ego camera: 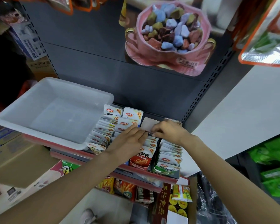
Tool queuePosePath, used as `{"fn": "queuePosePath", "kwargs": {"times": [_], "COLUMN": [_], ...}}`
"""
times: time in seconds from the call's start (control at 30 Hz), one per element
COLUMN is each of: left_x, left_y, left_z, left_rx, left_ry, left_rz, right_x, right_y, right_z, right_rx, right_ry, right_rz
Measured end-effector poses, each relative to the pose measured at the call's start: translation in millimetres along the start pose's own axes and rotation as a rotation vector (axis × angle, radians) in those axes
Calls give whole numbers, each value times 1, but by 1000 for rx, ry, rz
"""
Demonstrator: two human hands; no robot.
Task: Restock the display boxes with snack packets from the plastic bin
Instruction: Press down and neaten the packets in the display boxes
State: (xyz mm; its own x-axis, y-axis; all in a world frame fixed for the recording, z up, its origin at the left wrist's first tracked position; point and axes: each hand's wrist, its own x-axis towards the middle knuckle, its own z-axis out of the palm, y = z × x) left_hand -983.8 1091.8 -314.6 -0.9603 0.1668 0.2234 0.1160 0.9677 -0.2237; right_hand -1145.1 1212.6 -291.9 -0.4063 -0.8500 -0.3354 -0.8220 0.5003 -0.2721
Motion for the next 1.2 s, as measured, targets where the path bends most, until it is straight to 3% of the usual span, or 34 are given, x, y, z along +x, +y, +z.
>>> {"fn": "queuePosePath", "kwargs": {"times": [0.13,0.37,0.67,0.83,1.03,1.2], "left_x": [-2,-3,-4,-5,4,38], "left_y": [1,1,1,0,-7,-13], "left_z": [1,6,9,7,-3,-20], "left_rx": [27,28,50,103,-80,-49], "left_ry": [-23,-57,-147,-199,-109,-297], "left_rz": [0,5,-12,-19,-10,-6], "right_x": [1,10,12,8,18,15], "right_y": [-4,-22,-29,-24,-17,-19], "right_z": [-2,-13,-16,-5,-9,-14], "right_rx": [5,-280,-463,-469,-243,-191], "right_ry": [3,79,135,320,133,131], "right_rz": [8,56,116,100,137,156]}}
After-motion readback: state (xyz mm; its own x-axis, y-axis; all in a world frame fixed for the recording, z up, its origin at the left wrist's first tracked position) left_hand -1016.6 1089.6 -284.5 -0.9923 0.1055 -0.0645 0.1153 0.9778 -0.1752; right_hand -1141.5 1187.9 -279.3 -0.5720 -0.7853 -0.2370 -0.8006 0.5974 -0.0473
